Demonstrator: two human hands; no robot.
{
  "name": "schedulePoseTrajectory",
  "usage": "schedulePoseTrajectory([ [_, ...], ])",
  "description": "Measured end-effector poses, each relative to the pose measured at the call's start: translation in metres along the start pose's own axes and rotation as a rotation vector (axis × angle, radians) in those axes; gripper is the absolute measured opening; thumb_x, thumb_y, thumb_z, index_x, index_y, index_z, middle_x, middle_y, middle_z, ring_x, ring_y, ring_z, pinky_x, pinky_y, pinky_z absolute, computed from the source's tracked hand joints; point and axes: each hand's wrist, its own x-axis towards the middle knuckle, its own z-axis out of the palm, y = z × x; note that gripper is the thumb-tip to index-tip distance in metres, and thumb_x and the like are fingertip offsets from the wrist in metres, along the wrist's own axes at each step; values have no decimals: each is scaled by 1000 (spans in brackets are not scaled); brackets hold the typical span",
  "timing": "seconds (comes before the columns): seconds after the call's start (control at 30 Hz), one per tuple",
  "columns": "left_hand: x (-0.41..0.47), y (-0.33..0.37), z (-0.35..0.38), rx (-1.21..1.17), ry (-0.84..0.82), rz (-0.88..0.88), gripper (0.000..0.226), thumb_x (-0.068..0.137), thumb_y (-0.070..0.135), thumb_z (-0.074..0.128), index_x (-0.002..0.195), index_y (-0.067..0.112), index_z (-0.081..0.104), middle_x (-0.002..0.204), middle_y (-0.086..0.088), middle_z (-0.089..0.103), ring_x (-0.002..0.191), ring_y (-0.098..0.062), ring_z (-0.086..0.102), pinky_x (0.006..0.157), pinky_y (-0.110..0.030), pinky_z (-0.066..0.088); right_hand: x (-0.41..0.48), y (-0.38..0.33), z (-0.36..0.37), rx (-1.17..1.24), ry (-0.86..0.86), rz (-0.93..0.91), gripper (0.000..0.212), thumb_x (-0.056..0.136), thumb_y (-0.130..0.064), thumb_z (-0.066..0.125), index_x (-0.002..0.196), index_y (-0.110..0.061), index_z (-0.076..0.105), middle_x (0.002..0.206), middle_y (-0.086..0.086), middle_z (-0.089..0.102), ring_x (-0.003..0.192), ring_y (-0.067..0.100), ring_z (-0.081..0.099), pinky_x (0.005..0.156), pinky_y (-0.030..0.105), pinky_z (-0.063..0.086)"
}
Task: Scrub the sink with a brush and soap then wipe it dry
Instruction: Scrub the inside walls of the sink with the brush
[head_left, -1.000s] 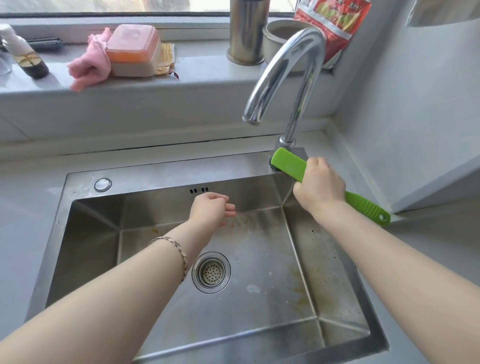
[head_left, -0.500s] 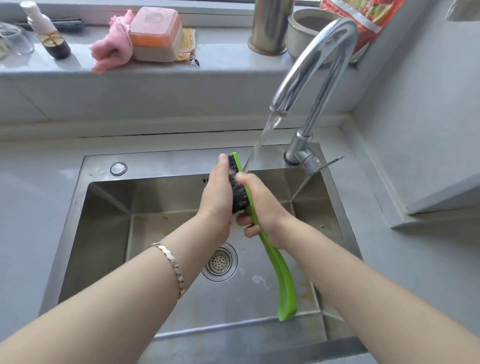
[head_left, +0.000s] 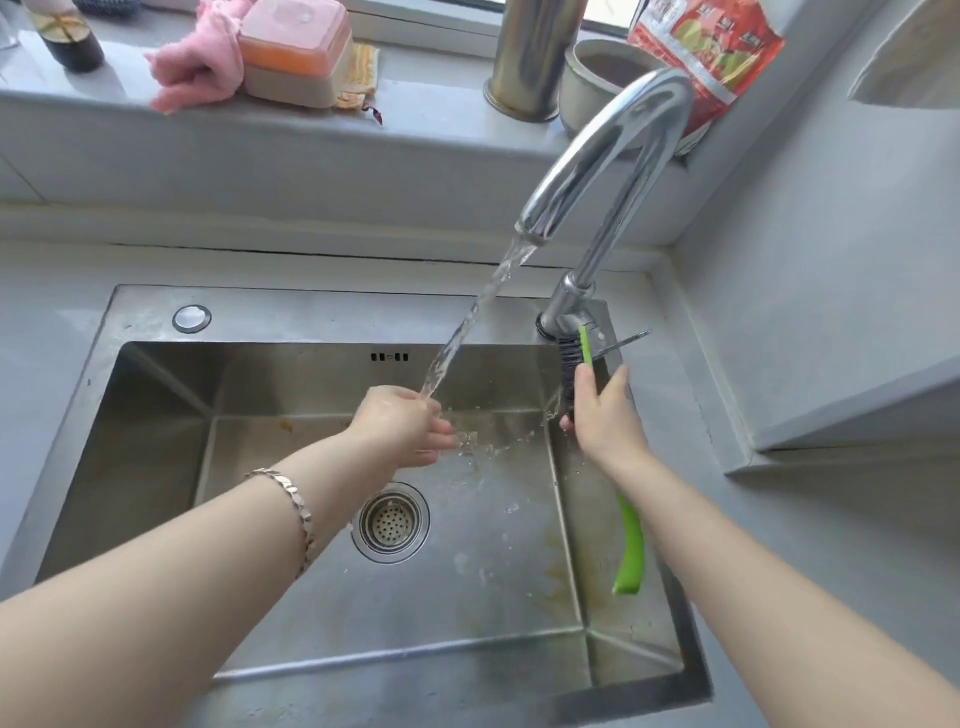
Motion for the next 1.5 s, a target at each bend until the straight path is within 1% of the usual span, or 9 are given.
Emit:
schedulePoseTrajectory([
  [0.23, 19, -29, -15, 376, -40, -34, 15, 89, 3, 45, 88, 3, 59, 80, -12, 59, 67, -23, 52, 53, -23, 39, 56, -10, -19, 215, 94, 75, 38, 99, -42, 24, 131, -20, 24, 73, 8, 50, 42, 13, 35, 30, 13, 25],
  [0.43, 40, -36, -31, 606, -3, 148, 15, 88, 10, 49, 89, 6, 63, 89, -17, 66, 74, -24, 55, 67, -30, 45, 77, -31, -6, 125, 149, 80, 70, 96, -46, 26, 148, -9, -3, 83, 9, 42, 54, 19, 37, 49, 27, 35],
  [0.53, 49, -39, -38, 767, 18, 223, 24, 90, 12, 43, 106, 13, 61, 99, -8, 63, 87, -23, 57, 74, -26, 42, 62, -35, 4, 56, 168, 129, 69, 95, -39, 30, 146, -1, 5, 99, 12, 42, 81, 25, 46, 83, 42, 47],
  [0.7, 75, -44, -46, 994, 97, 468, 40, 89, 12, 40, 129, 13, 45, 135, -8, 45, 117, -26, 48, 93, -35, 41, 6, 13, 55, -275, -139, 178, 69, 95, -17, 39, 148, 2, 0, 144, 22, 32, 127, 33, 41, 101, 33, 35],
  [0.83, 108, -44, -53, 1192, 195, 818, 55, 84, 8, 51, 137, 3, 38, 150, -16, 25, 135, -29, 30, 111, -36, 20, -2, 57, 71, -520, -168, 195, 64, 94, -13, 41, 150, -21, 11, 124, 18, 44, 103, 37, 57, 90, 39, 47],
  [1.03, 158, -54, -52, 1320, 329, 1329, 59, 65, 3, 52, 124, -5, 52, 130, -25, 51, 120, -35, 38, 110, -40, 12, 44, 44, 34, -1214, 5, -23, 54, 97, -20, 45, 146, -27, 23, 127, 16, 35, 92, 33, 61, 79, 35, 48],
  [1.27, 183, -71, -43, 1370, 456, 1301, 66, 76, 5, 36, 139, -5, 19, 144, -23, 35, 134, -37, 29, 114, -41, -1, 55, 114, 58, -1646, 49, -303, 51, 70, 0, 27, 65, -15, 76, 61, 15, 55, 32, 16, 45, 34, 14, 32],
  [1.37, 178, -70, -43, 1453, 476, 1206, 80, 74, 9, 50, 142, -3, 8, 148, -19, 28, 138, -34, 26, 113, -41, -5, 32, 161, 79, -1628, -37, -358, 68, 80, 8, 14, 58, -16, 73, 72, 15, 39, 32, 20, 44, 32, 12, 31],
  [1.5, 177, -69, -38, 1462, 498, 1162, 88, 73, 11, 60, 142, -3, 8, 148, -20, 28, 138, -35, 25, 113, -41, -9, 64, 81, 55, -1571, -50, -376, 34, 66, -16, 46, 73, -25, 78, 59, 14, 54, 31, 15, 47, 32, 13, 31],
])
